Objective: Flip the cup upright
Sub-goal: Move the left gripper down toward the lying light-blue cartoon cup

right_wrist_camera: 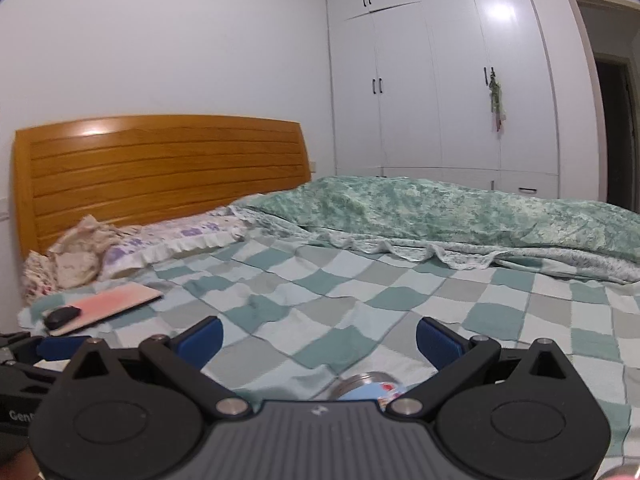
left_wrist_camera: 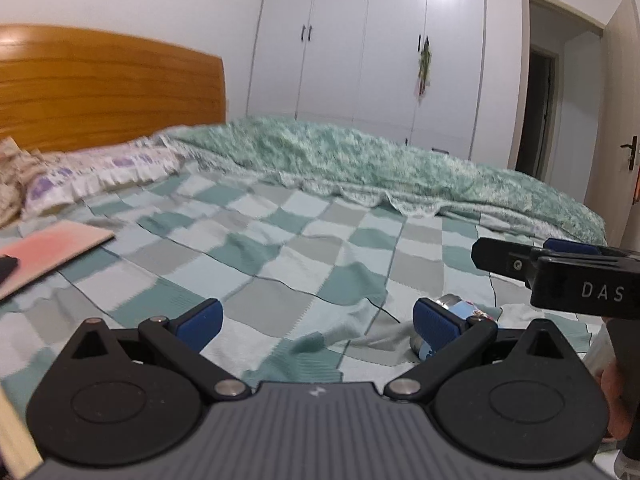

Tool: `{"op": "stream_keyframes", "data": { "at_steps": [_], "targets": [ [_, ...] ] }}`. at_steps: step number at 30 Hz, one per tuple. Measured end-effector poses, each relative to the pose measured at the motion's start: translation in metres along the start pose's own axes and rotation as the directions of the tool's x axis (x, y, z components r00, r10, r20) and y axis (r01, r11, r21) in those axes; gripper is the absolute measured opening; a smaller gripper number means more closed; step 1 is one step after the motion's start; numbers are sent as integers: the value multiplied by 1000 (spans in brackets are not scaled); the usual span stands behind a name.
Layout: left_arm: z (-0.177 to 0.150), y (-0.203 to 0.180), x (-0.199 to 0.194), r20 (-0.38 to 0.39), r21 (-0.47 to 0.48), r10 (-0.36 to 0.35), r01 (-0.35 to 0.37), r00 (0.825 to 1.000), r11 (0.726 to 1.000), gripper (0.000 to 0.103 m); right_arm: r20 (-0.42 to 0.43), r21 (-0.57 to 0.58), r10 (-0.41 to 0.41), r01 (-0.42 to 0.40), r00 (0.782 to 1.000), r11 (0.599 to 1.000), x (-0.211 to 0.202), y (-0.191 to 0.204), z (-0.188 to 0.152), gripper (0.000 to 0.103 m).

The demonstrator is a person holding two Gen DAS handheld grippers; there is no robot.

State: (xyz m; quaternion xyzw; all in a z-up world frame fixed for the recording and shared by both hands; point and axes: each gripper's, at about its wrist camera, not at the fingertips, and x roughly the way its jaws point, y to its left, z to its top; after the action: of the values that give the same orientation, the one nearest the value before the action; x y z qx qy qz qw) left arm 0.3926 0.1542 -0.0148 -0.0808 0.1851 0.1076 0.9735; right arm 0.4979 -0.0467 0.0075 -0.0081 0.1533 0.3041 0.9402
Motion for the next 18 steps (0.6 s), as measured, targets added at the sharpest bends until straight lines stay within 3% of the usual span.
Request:
{"op": "stream_keyframes", "data": {
  "at_steps": [9, 12, 14, 16, 18],
  "targets": [
    [-16, -33, 62, -140, -1, -93, 94, 986, 996, 103, -81, -82, -74, 68, 994, 994, 39, -40, -7, 103],
    [-19, -47, 78, -170, -21, -133, 131, 976, 991, 103, -124, -58, -64, 57, 990, 997, 49, -61, -9, 103],
    [-19, -54, 91, -208, -56, -164, 155, 964, 986, 103, -160, -22, -23, 20, 987, 1000, 56, -74, -11, 103],
    [-19, -61, 108, -270, -93, -219, 201, 937, 975, 103, -197, 5, 0, 1, 980, 1000, 62, -85, -12, 103],
    [-20, -63, 118, -280, -160, -258, 221, 925, 962, 103, -221, 6, -1, 3, 975, 1000, 67, -90, -15, 103]
  ]
}}
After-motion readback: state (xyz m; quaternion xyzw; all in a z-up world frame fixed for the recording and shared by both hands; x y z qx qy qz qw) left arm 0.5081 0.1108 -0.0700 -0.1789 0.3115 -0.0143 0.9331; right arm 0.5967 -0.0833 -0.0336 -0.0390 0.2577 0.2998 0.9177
